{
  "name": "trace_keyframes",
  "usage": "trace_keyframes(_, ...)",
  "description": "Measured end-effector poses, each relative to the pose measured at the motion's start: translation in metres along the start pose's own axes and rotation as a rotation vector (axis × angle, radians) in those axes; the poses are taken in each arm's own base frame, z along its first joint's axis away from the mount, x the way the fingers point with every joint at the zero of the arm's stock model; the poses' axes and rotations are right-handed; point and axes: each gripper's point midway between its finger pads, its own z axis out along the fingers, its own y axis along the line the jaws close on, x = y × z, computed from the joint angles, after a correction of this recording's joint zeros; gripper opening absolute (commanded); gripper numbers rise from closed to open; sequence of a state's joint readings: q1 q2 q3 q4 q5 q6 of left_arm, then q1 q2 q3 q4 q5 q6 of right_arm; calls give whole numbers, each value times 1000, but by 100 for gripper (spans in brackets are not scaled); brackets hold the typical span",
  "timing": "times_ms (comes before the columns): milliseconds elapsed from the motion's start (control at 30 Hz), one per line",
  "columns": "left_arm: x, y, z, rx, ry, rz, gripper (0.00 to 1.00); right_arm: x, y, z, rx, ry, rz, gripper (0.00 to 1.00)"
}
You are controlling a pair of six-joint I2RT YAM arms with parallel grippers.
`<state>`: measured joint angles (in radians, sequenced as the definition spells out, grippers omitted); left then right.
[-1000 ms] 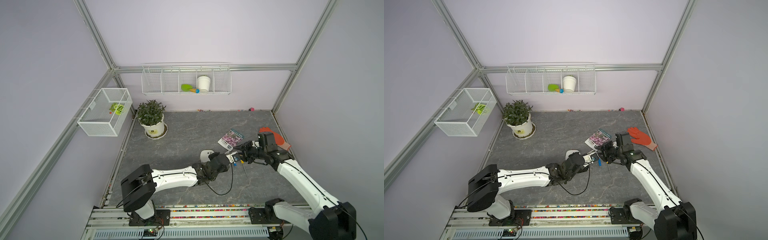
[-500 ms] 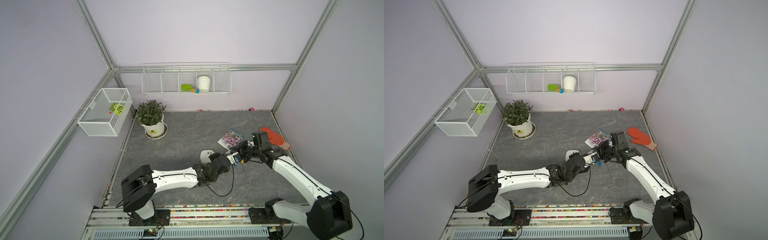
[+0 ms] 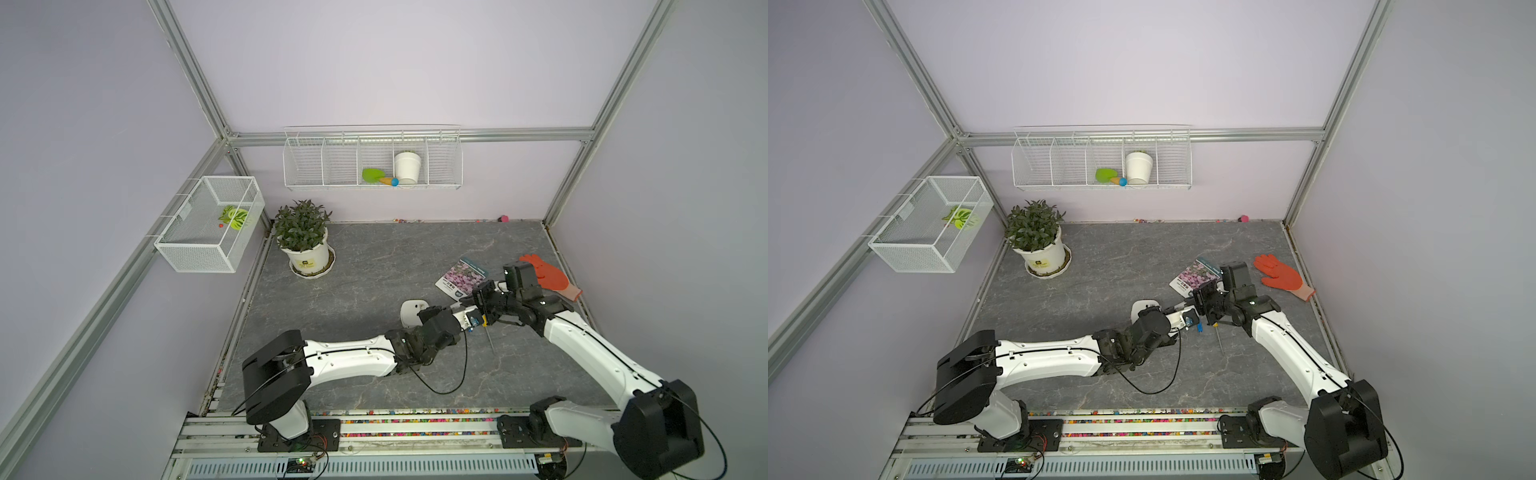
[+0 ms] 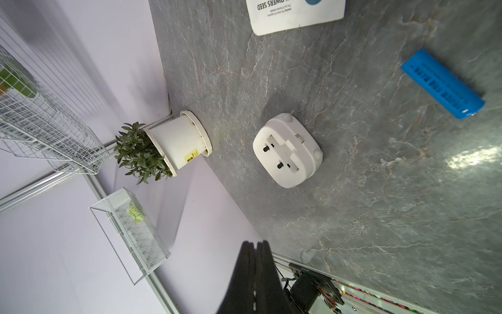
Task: Remove the battery from the alarm
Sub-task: Pick up the cover from the center of the board.
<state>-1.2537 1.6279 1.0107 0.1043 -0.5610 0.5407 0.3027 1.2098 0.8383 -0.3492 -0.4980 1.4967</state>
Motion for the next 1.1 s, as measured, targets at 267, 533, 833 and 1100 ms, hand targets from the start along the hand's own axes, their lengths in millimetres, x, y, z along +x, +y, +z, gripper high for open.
trace_keyframes(267,6,10,-26,8,-26,-78,55,-6,11,-11,8,-51,-188,0)
trace_keyframes(533,7,88,-78,46,-168,-490,67,-19,28,-39,-109,-131,-569,0)
trace_keyframes(833,12,119,-112,325,-327,-849,70,39,56,-38,-367,140,-1002,0)
trace_keyframes(1100,-12,79,-133,729,-381,-908,70,123,77,-57,-581,376,-1325,0)
